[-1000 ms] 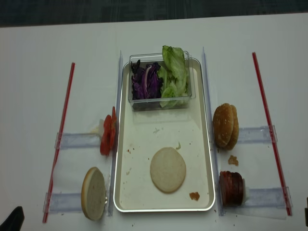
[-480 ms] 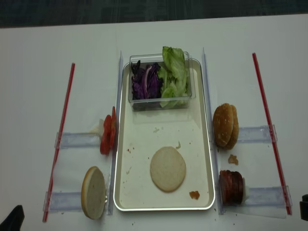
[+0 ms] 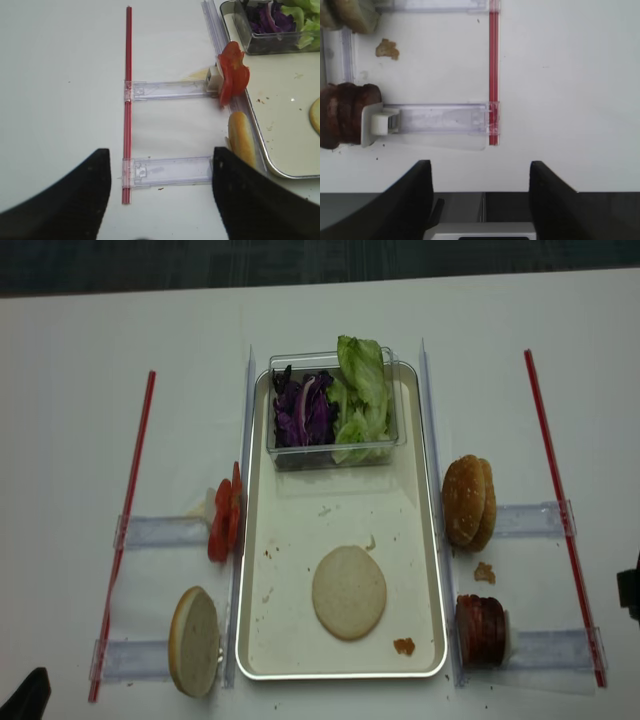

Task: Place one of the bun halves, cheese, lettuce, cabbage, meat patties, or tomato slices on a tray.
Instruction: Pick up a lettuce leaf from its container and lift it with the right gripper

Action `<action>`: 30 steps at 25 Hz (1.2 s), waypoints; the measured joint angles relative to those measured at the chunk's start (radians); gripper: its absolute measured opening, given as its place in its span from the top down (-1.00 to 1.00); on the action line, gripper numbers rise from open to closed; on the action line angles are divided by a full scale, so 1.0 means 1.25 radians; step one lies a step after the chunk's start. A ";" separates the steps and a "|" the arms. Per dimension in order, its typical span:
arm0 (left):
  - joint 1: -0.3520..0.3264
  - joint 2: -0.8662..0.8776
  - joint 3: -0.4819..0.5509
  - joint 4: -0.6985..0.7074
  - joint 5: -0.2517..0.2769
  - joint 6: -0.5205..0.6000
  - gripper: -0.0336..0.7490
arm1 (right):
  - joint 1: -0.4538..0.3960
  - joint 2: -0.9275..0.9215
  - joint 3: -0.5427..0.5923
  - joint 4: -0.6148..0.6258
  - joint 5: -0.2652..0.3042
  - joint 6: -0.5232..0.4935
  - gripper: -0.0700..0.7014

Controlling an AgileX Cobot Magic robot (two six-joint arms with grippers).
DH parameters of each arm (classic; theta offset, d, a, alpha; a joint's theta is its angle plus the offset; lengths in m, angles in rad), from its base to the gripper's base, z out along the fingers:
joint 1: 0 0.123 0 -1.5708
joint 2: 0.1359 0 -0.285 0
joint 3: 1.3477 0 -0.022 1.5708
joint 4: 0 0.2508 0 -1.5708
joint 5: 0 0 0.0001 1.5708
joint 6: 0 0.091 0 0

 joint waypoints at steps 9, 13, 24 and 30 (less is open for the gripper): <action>0.000 0.000 0.000 0.000 0.000 0.000 -0.16 | 0.000 0.208 -0.152 -0.022 -0.011 -0.021 -0.33; 0.000 0.000 0.000 0.000 0.000 0.000 -0.16 | 0.000 0.301 -0.230 -0.019 -0.011 -0.031 -0.33; 0.000 0.000 0.000 0.000 0.000 0.000 -0.16 | 0.000 0.552 -0.448 -0.018 -0.013 -0.035 -0.30; 0.000 0.000 0.000 0.000 0.000 0.000 -0.16 | 0.000 0.687 -0.545 -0.009 -0.014 -0.035 -0.30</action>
